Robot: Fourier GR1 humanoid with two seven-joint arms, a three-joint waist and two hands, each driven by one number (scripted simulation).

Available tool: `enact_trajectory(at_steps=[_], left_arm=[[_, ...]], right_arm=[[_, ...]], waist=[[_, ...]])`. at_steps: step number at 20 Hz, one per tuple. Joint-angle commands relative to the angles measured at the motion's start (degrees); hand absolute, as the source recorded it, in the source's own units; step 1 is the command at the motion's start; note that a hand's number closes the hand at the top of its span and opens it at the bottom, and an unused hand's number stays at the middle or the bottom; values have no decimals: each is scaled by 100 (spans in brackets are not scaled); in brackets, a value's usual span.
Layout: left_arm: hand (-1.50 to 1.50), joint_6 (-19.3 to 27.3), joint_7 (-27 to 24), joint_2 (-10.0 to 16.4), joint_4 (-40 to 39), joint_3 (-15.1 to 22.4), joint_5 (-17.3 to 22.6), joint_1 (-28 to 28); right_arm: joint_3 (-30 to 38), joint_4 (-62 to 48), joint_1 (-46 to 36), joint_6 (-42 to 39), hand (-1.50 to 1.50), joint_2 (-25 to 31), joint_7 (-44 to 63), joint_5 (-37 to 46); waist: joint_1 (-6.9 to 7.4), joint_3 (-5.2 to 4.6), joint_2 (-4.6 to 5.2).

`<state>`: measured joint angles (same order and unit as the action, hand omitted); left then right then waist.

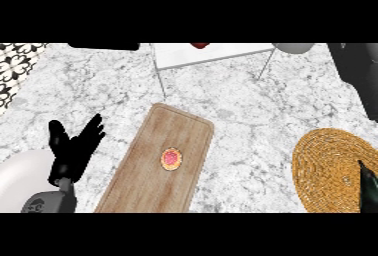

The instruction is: Pick the bell pepper from the placemat and place it in the tiered shelf

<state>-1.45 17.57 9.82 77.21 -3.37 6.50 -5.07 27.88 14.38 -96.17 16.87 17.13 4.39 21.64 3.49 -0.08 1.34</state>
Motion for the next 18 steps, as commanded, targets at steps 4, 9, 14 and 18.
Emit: enact_trajectory(at_steps=[4, 9, 14, 18], left_arm=[[0, 34, -167, 12, -134, -67, -54, -17], [0, 101, 63, -17, -80, -39, -62, -104], [0, 167, 184, -49, 30, -40, -67, -218], [0, -57, -349, 11, -284, -146, -23, 65]], right_arm=[[170, -1, 177, 664, -150, 620, 89, -17], [606, 26, 433, 442, -150, 1315, 25, -407], [668, -137, 684, -387, -150, 1861, 101, -526], [776, -55, 909, -964, -150, 2197, -93, -711]], waist=[[-70, 0, -7], [-83, 9, 1], [-102, 11, -13], [-137, 8, -36]])
